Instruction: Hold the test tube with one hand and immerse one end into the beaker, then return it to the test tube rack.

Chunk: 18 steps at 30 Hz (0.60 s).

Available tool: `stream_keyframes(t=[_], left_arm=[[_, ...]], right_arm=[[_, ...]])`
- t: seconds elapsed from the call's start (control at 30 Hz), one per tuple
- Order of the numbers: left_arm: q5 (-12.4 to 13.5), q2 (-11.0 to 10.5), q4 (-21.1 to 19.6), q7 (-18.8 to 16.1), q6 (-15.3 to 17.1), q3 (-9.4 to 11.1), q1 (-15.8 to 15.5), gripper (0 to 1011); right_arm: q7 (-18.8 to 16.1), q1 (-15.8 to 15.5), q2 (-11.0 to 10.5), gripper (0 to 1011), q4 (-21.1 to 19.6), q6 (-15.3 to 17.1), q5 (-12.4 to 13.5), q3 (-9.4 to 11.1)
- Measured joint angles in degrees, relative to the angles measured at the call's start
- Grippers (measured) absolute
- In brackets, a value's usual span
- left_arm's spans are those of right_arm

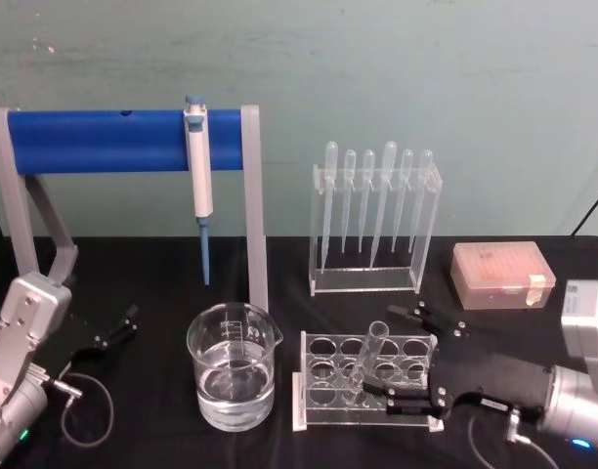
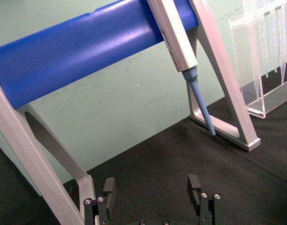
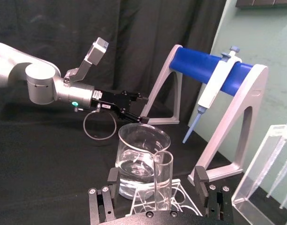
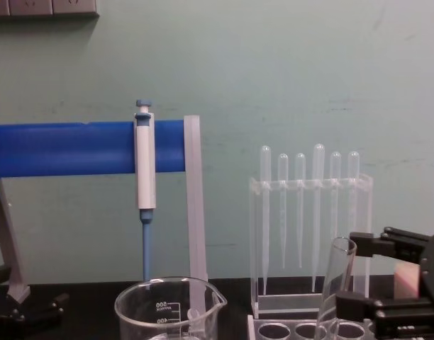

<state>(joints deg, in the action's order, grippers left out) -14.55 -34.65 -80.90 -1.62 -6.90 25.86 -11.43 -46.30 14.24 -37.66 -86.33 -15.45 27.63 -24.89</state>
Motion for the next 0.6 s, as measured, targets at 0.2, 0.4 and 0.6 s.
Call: stream_keyframes(t=[0.2,0.4,0.6], left_arm=[[0.0,0.0,0.0,0.0,0.0,0.0,0.0,1000],[0.0,0.0,0.0,0.0,0.0,0.0,0.0,1000],[0.0,0.0,0.0,0.0,0.0,0.0,0.0,1000]], right_arm=[[-0.6,1.76,1.19,1002,1.44,2.51,1.34,-1.09],[-0.59,2.79,2.07,1002,2.48,3.69,2.48,-1.76],[-0.51,3.3,2.54,1000,3.28,3.93,2.89,-2.27]])
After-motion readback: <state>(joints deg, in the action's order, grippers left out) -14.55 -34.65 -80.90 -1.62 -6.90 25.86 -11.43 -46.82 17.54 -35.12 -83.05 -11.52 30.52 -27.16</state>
